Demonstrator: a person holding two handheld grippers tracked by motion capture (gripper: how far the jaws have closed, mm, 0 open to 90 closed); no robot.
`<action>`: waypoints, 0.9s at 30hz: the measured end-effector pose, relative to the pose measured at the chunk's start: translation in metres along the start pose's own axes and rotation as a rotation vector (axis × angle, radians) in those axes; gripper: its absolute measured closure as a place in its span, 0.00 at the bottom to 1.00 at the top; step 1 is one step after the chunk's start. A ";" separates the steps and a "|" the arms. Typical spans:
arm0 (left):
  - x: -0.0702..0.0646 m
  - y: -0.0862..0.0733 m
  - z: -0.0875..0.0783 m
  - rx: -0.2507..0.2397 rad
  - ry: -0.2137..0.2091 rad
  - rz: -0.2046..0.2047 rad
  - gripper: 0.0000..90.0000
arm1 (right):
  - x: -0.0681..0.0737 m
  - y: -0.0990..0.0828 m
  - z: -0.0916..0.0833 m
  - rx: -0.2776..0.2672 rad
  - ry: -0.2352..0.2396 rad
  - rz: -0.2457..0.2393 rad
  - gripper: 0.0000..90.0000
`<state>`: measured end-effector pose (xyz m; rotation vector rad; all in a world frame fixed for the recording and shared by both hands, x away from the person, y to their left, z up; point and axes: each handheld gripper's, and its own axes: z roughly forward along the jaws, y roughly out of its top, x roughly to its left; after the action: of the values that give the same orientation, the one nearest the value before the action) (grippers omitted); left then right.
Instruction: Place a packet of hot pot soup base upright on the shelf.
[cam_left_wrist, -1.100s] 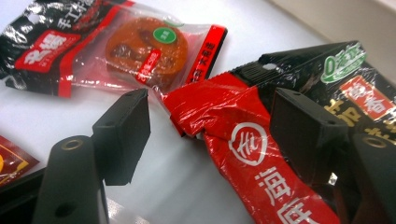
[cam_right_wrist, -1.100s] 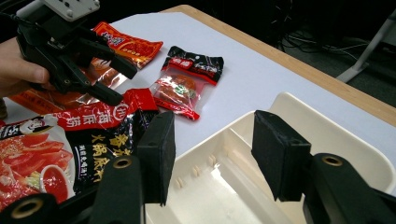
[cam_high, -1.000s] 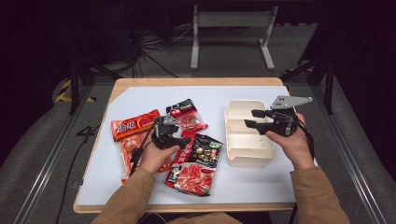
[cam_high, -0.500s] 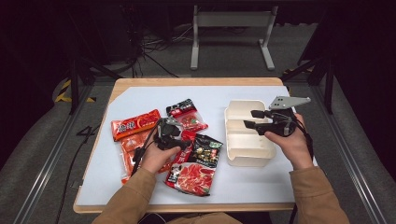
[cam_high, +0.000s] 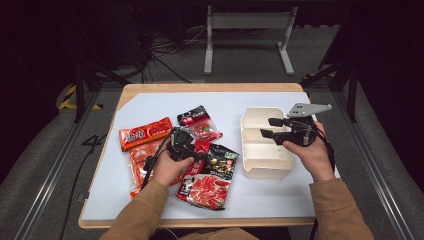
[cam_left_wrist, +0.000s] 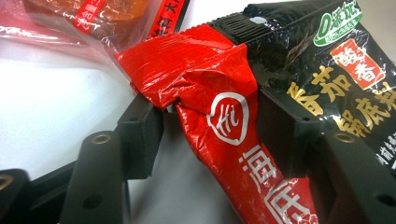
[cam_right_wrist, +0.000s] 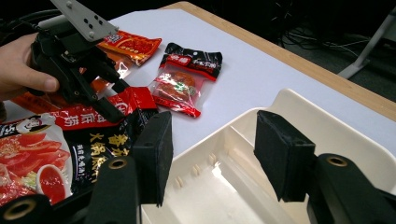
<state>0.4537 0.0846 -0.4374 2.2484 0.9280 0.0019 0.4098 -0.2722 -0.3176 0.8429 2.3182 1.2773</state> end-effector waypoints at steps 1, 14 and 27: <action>0.000 0.000 -0.001 0.003 0.007 0.001 0.51 | 0.000 0.000 0.000 -0.001 0.001 0.001 0.52; 0.003 -0.006 -0.004 -0.043 -0.059 -0.080 0.90 | 0.001 -0.001 0.002 0.004 0.006 0.004 0.52; -0.011 -0.001 -0.028 -0.153 -0.079 -0.100 0.95 | -0.001 -0.001 -0.002 -0.006 -0.004 0.011 0.52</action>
<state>0.4382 0.0954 -0.4143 2.0454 0.9643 -0.0588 0.4094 -0.2750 -0.3178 0.8560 2.3083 1.2855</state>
